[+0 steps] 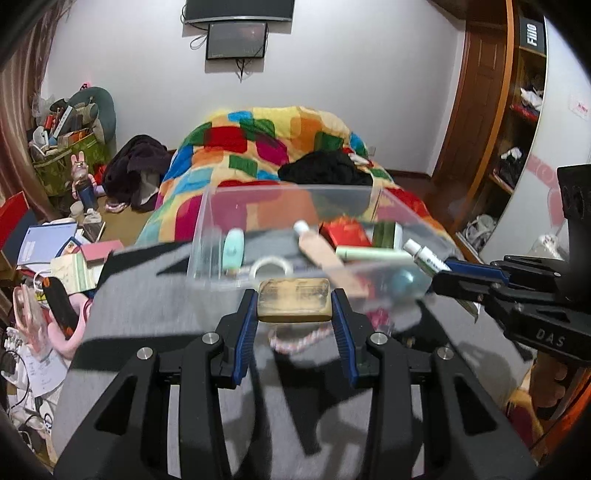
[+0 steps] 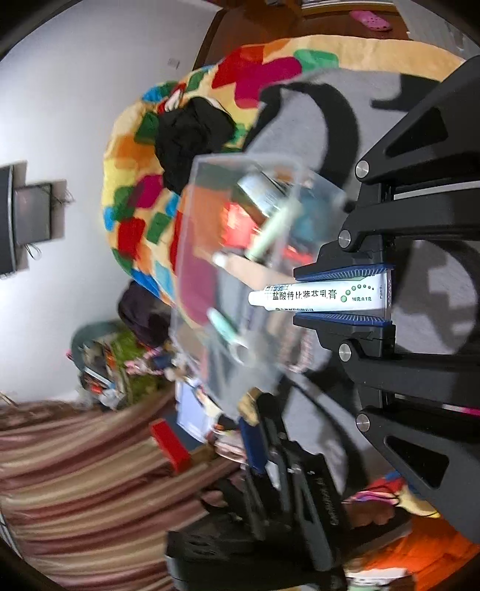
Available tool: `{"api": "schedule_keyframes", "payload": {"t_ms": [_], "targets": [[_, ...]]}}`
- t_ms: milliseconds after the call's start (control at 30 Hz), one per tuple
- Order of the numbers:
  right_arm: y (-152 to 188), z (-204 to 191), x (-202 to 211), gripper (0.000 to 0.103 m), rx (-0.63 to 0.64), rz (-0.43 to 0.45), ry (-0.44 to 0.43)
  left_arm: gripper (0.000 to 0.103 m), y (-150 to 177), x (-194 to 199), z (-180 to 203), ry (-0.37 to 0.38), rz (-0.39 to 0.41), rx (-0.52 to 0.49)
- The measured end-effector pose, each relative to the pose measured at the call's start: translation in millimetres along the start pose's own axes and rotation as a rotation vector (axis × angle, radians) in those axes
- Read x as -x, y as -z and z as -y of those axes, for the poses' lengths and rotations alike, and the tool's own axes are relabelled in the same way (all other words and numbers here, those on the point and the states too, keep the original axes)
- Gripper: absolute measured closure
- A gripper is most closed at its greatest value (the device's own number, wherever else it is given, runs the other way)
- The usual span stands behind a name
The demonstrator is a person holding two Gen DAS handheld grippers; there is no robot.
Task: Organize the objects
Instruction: 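Drop the toothpaste tube into the box while the left tool drops the soap bar in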
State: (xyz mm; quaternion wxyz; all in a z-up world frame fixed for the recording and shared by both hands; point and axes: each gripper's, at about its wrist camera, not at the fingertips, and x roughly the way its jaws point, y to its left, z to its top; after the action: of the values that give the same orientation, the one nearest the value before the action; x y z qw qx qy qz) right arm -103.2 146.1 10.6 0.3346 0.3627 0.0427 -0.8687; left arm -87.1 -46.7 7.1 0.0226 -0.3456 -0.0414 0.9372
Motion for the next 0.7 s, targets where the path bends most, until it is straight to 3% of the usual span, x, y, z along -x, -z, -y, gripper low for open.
{"api": "schedule_keyframes", "payload": {"t_ms": [267, 700], "targets": [[-32, 17, -27, 0.088, -0.047, 0.009, 0.099, 0.064, -27, -30, -10, -0.061, -0.019, 0.050], [-35, 23, -70, 0.089, -0.044, -0.079, 0.100, 0.064, -28, -61, -8, -0.041, -0.080, 0.041]]}}
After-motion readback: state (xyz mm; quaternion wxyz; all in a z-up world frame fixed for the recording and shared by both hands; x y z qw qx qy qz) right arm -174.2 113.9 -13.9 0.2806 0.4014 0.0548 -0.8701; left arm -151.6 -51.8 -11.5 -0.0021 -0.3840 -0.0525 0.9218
